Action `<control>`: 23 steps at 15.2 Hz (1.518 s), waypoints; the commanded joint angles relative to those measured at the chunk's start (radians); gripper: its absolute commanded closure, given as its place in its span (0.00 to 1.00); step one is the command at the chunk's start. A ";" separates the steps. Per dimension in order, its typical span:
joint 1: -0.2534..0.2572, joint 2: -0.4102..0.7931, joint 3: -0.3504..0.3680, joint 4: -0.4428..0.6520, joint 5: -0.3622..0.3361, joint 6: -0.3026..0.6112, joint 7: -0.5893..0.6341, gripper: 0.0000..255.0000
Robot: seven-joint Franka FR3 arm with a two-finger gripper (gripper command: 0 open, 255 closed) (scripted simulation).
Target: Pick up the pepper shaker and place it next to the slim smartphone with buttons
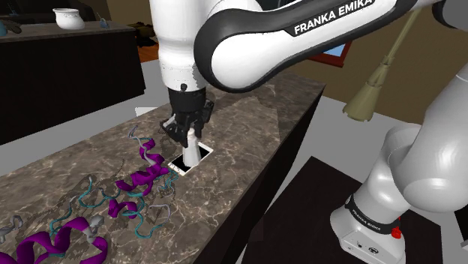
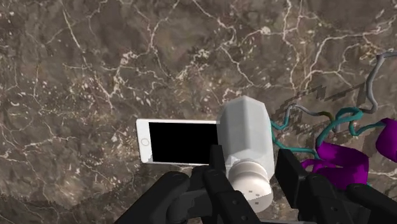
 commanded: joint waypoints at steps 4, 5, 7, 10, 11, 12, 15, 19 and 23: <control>0.000 0.022 0.000 -0.047 -0.015 0.067 0.015 1.00; 0.000 0.027 0.001 -0.055 -0.018 0.079 0.019 1.00; 0.000 0.038 0.001 -0.071 -0.025 0.104 0.026 1.00; 0.001 0.056 0.000 -0.092 -0.037 0.142 0.038 1.00; 0.001 0.063 0.000 -0.099 -0.042 0.154 0.043 1.00; 0.001 0.069 0.000 -0.106 -0.046 0.166 0.047 1.00; 0.002 0.090 -0.001 -0.124 -0.061 0.203 0.061 1.00; 0.002 0.092 -0.001 -0.126 -0.063 0.206 0.062 1.00; 0.002 0.092 -0.001 -0.126 -0.063 0.206 0.062 1.00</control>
